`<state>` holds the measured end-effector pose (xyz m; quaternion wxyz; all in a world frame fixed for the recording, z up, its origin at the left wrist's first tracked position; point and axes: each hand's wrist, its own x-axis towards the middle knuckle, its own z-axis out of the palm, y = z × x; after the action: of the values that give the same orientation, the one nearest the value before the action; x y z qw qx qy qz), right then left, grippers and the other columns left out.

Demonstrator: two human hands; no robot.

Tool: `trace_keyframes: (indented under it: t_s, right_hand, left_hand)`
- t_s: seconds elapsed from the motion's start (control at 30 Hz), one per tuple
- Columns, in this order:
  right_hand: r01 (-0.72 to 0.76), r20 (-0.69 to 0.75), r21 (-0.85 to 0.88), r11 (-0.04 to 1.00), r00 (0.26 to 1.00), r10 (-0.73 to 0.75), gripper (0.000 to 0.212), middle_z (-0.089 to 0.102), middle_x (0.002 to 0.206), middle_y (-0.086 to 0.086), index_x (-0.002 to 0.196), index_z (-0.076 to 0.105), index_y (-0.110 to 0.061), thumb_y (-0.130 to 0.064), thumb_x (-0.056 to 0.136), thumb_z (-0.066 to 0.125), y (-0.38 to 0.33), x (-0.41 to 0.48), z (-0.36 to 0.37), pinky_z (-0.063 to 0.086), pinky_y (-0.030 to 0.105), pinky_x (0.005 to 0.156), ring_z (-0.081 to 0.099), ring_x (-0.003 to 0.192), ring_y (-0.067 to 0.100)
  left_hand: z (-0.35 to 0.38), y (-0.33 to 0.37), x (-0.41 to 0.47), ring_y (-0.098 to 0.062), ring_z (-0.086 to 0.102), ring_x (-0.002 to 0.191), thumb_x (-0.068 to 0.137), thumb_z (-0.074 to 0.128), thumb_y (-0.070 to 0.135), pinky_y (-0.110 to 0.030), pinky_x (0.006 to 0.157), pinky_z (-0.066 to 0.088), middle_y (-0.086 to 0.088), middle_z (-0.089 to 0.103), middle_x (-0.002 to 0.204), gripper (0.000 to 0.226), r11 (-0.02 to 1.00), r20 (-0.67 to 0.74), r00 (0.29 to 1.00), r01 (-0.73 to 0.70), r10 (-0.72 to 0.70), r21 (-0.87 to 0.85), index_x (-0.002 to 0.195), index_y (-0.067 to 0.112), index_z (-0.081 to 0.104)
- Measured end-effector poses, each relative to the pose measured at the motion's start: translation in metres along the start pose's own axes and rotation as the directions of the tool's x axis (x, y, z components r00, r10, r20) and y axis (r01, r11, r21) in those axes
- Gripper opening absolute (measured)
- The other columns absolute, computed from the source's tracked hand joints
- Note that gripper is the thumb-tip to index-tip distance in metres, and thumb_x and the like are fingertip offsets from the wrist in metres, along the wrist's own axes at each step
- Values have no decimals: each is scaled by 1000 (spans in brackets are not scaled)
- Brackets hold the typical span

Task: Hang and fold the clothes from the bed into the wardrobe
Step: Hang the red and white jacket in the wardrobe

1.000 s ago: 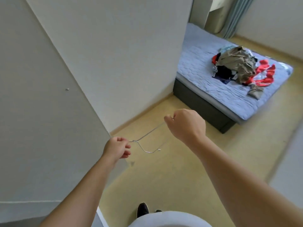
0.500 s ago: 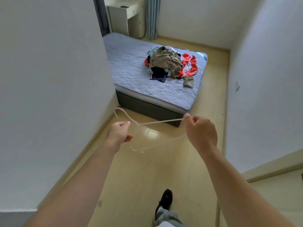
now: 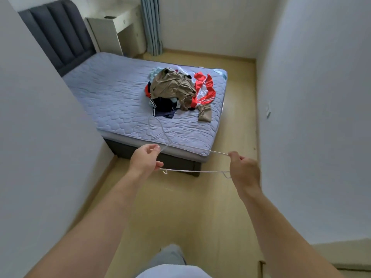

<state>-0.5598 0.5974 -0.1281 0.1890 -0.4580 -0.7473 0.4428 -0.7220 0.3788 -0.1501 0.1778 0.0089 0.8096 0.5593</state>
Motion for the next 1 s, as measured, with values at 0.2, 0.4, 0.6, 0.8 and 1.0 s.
trace_keyframes:
  t_s: [0.2, 0.4, 0.6, 0.8, 1.0]
  right_hand:
    - [21, 35, 17, 1000, 999, -22, 52, 30, 34, -6, 50, 36, -12, -39, 92, 53, -22, 134, 36, 25, 31, 46, 26, 38, 13]
    - [-87, 79, 24, 996, 993, 85, 54, 18, 43, -10, 42, 31, -18, -37, 86, 57, -50, 276, 45, 17, 30, 48, 17, 42, 12]
    - [-238, 53, 72, 969, 971, 234, 46, 23, 50, -6, 54, 28, -22, -36, 85, 60, -70, 409, 37, 21, 35, 55, 23, 51, 17]
    - [-155, 124, 18, 988, 981, 152, 55, 22, 44, -12, 47, 28, -21, -39, 93, 53, -62, 560, 55, 22, 31, 53, 25, 48, 14]
    - [115, 407, -482, 869, 907, 106, 48, 56, 65, 2, 64, 49, -16, -42, 102, 34, -62, 709, 71, 33, 28, 52, 54, 65, 22]
  left_hand:
    - [63, 28, 130, -14, 74, 67, 100, 56, 36, -28, 62, 60, 5, 63, 113, 26, 1000, -12, 999, 31, -31, -1, 123, 23, 58]
    - [140, 76, 268, -16, 71, 64, 101, 52, 41, -25, 54, 54, 5, 57, 122, 46, 999, 119, 992, 31, -35, 36, 141, 19, 48]
    - [228, 138, 372, -14, 71, 65, 102, 51, 37, -38, 68, 58, 6, 69, 106, 20, 994, 203, 979, -10, -13, 109, 105, 28, 68]
    - [306, 175, 473, -4, 63, 54, 101, 54, 26, -28, 60, 52, 4, 71, 84, 25, 980, 178, 983, -75, 42, 183, 82, 29, 70]
    - [371, 215, 553, -18, 56, 64, 99, 55, 25, -35, 67, 48, -2, 70, 78, 27, 970, 54, 999, -15, 2, 243, 76, 26, 70]
